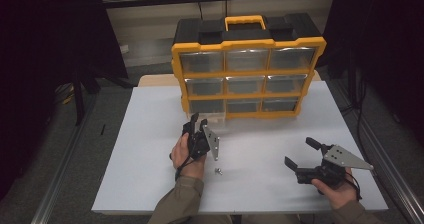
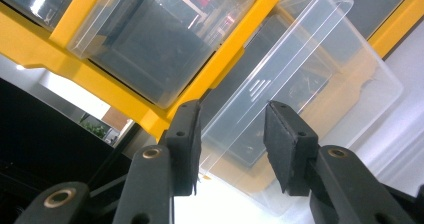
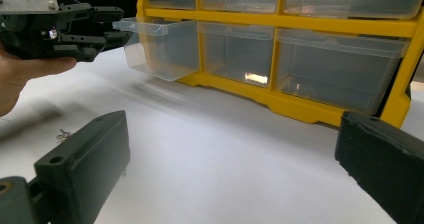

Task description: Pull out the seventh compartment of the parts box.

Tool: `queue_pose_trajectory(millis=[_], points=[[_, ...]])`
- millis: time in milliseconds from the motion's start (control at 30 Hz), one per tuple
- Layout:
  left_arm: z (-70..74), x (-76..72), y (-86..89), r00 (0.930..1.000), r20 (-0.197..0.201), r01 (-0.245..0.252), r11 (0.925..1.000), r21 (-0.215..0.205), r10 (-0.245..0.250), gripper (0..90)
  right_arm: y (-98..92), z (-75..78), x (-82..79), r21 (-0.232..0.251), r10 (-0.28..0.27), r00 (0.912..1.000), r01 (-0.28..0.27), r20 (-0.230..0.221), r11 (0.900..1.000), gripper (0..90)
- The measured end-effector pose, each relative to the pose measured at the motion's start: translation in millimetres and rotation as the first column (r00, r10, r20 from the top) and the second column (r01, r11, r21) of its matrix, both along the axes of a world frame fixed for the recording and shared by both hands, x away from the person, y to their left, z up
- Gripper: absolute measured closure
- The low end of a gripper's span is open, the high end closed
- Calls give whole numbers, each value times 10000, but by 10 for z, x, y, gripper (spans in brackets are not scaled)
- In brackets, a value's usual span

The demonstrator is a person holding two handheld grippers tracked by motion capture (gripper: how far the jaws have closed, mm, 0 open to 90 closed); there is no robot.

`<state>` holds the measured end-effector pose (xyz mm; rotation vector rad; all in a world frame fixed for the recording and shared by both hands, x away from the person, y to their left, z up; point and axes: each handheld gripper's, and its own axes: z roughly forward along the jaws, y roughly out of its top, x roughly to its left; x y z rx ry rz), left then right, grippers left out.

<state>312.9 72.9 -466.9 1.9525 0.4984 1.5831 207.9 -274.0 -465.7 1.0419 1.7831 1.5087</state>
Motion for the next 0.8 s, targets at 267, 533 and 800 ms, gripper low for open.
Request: queue_pose_trajectory(millis=[267, 533, 800], points=[[3, -25, 2, 10000, -37, -31, 9999, 95, 32, 594, -1, 2, -3, 25, 11, 10000, -11, -6, 10000, 12], [-13, -22, 1, 10000, -24, -81, 9998, 174, 82, 600, 2, 0, -2, 2, 0, 10000, 0, 2, 10000, 12], [-12, -32, 8, 10000, -12, -70, 9999, 143, 70, 601, -2, 4, -5, 13, 24, 10000, -24, 7, 10000, 12]])
